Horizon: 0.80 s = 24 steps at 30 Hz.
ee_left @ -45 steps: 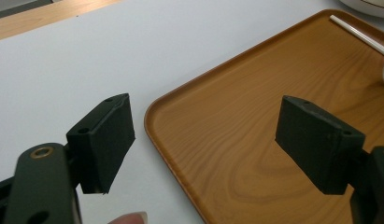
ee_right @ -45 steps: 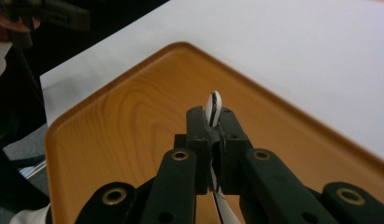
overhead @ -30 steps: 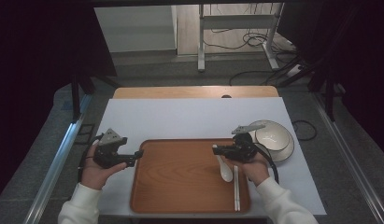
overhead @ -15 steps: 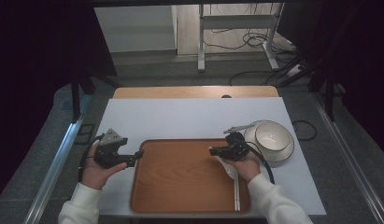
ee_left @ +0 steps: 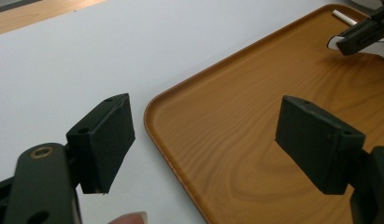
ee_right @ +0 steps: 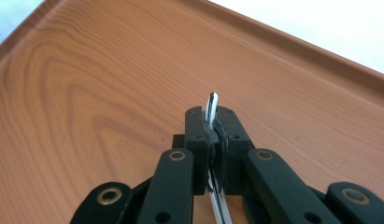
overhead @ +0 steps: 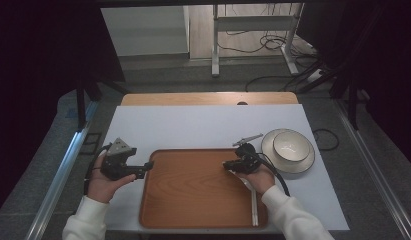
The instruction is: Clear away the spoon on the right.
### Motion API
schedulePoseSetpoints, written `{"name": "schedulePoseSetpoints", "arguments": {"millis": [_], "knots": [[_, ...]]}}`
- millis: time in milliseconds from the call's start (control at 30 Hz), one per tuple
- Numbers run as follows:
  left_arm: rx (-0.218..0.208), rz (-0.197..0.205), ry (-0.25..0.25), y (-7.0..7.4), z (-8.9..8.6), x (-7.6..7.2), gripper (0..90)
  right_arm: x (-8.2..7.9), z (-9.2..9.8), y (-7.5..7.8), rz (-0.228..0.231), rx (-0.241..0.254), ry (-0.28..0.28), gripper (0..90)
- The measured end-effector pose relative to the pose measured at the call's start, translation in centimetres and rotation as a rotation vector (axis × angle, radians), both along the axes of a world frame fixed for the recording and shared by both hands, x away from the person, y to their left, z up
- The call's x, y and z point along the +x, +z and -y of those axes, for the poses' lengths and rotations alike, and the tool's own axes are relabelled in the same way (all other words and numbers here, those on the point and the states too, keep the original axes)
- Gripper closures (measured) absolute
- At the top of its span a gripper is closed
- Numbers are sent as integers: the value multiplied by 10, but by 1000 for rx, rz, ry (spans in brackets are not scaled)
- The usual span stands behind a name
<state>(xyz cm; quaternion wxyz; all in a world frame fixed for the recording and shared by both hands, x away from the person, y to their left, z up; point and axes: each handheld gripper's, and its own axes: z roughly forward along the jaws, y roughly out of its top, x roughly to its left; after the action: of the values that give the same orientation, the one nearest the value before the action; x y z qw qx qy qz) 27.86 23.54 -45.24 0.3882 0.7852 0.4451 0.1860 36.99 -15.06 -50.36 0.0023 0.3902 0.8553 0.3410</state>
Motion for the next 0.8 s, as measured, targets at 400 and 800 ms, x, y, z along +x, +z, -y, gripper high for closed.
{"name": "schedulePoseSetpoints", "arguments": {"millis": [400,800], "knots": [[1,-3,1,-1,0,0,195,3,2,3,41,-18,-11,567],[-3,2,2,1,-1,-1,195,-20,46,38,118,-74,-35,772]]}}
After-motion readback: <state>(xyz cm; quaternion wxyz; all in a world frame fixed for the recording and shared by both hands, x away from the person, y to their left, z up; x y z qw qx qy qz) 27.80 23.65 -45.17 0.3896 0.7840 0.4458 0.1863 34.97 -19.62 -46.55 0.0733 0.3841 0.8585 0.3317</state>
